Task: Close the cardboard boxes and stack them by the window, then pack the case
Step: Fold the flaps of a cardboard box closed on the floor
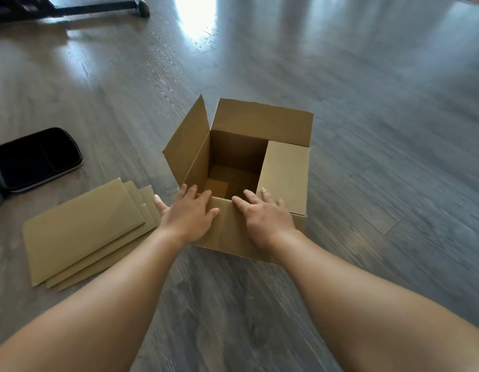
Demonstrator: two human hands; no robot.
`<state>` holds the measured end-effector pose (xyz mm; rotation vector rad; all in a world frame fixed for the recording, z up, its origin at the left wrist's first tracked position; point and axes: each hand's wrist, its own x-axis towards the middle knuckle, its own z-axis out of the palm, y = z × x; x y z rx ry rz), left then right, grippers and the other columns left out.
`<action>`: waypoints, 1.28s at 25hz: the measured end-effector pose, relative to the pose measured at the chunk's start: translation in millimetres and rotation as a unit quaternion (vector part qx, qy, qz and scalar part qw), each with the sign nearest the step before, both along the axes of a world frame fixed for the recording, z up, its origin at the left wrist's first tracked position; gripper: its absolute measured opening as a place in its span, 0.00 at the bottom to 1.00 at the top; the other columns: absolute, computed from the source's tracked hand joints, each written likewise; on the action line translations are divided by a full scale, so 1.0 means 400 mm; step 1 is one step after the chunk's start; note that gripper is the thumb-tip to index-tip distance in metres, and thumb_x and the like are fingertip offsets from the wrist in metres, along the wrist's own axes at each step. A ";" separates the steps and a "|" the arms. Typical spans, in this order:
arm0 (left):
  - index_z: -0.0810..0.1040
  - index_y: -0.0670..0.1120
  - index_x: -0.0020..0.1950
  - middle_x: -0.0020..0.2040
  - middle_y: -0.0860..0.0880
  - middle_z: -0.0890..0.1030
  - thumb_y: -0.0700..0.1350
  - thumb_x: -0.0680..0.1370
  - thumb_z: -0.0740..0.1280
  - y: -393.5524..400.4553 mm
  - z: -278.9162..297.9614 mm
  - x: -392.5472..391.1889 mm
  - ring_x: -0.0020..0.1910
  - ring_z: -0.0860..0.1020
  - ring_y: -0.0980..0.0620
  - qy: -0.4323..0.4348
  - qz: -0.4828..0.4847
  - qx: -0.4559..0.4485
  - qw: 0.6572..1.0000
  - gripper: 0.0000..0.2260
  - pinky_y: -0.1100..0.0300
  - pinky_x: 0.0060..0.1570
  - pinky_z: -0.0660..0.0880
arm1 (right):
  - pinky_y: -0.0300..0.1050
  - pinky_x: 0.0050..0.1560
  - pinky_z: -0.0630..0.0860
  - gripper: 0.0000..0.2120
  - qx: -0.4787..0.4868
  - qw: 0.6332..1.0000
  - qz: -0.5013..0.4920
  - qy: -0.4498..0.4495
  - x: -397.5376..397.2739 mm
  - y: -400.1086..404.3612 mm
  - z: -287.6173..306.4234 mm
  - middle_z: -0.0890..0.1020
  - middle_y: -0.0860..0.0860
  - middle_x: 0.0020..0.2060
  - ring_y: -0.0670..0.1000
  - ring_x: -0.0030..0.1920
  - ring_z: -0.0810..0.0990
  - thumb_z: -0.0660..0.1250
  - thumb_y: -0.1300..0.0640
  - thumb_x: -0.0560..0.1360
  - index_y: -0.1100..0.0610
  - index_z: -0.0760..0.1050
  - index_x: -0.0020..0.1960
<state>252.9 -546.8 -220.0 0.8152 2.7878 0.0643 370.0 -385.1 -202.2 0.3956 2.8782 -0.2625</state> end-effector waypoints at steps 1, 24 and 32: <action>0.57 0.61 0.78 0.82 0.51 0.54 0.69 0.79 0.50 -0.011 0.002 -0.008 0.81 0.47 0.49 0.008 0.001 0.001 1.000 0.29 0.24 0.67 0.40 | 0.69 0.75 0.49 0.25 0.017 1.000 0.000 -0.017 -0.012 -0.009 -0.005 0.48 0.50 0.82 0.62 0.80 0.44 0.47 0.49 0.84 0.40 0.51 0.81; 0.56 0.41 0.78 0.76 0.24 0.52 0.69 0.80 0.48 0.011 0.024 0.033 0.68 0.71 0.29 0.057 0.033 -0.087 0.994 0.38 0.38 0.67 0.61 | 0.74 0.74 0.40 0.15 0.295 0.935 -0.154 0.123 0.104 0.169 0.127 0.76 0.60 0.69 0.63 0.79 0.56 0.59 0.63 0.77 0.63 0.81 0.58; 0.58 0.42 0.77 0.76 0.26 0.57 0.70 0.79 0.48 0.029 0.008 0.058 0.69 0.69 0.28 0.057 0.037 -0.072 0.995 0.38 0.39 0.66 0.66 | 0.60 0.71 0.66 0.23 0.010 0.983 -0.181 0.013 0.188 0.227 0.006 0.65 0.59 0.76 0.61 0.77 0.61 0.53 0.47 0.85 0.53 0.64 0.78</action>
